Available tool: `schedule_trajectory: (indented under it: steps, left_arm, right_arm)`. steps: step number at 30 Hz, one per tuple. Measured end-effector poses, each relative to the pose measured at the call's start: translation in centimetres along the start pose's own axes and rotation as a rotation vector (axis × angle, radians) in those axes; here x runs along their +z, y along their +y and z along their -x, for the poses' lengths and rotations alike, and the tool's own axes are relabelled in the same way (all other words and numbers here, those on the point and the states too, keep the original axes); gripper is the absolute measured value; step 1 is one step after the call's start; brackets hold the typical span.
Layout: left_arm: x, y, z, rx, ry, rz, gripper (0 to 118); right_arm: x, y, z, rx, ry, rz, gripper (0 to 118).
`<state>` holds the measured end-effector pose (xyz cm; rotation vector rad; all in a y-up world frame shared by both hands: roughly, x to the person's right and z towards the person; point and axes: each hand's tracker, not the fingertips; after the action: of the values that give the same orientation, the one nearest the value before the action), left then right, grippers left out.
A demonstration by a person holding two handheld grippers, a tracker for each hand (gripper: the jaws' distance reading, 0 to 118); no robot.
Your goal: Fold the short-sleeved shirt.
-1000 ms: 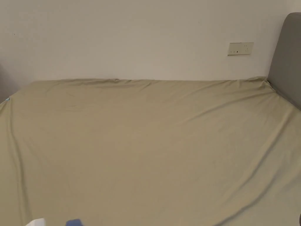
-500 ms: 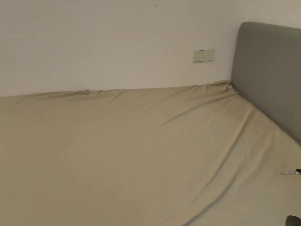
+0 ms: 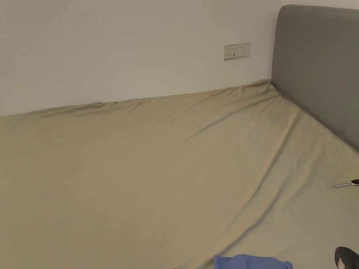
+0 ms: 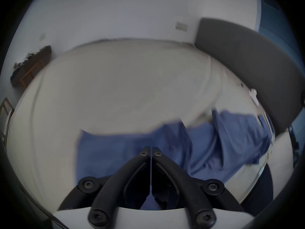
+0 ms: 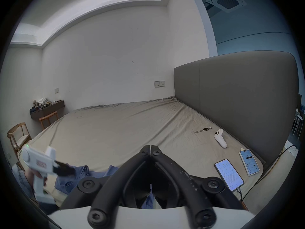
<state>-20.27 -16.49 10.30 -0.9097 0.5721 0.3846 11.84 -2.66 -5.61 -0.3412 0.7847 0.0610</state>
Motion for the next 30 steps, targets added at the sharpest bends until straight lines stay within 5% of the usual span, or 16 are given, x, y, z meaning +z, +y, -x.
schedule_trajectory:
  steps: [6, 11, 20, 21, 23, 26, 27, 30]
  left_arm:
    - [0.1, -0.9, -7.8, -0.214, -0.029, -0.002, 0]
    - [-1.1, 0.3, -8.0, -0.142, -0.175, 0.004, 0]
    - [4.6, 1.8, 8.4, 0.365, -0.536, -0.167, 2]
    - [4.9, 1.3, 11.0, 0.417, -0.546, -0.167, 7]
    - [4.9, -0.1, 15.8, 0.506, -0.547, -0.179, 40]
    - [4.7, -2.3, 20.8, 0.645, -0.573, -0.176, 105]
    - [4.2, -3.0, 22.1, 0.699, -0.595, -0.157, 115]
    - [2.9, -4.6, 23.9, 0.839, -0.710, -0.109, 116]
  right_arm:
    - [0.7, 0.3, -0.9, -0.006, -0.027, -0.009, 2]
    - [0.8, 0.6, -1.2, -0.023, -0.049, -0.010, 2]
    - [0.5, 1.2, -0.1, 0.003, -0.047, -0.012, 2]
    - [0.3, 1.2, 0.2, 0.005, -0.043, -0.008, 2]
    - [-0.1, 1.1, 0.8, 0.019, -0.036, 0.004, 2]
    - [-0.6, 1.2, 1.8, 0.041, -0.024, 0.015, 2]
    - [-0.7, 1.4, 2.1, 0.044, -0.018, 0.015, 2]
    - [-0.8, 1.8, 3.0, 0.065, -0.008, 0.012, 2]
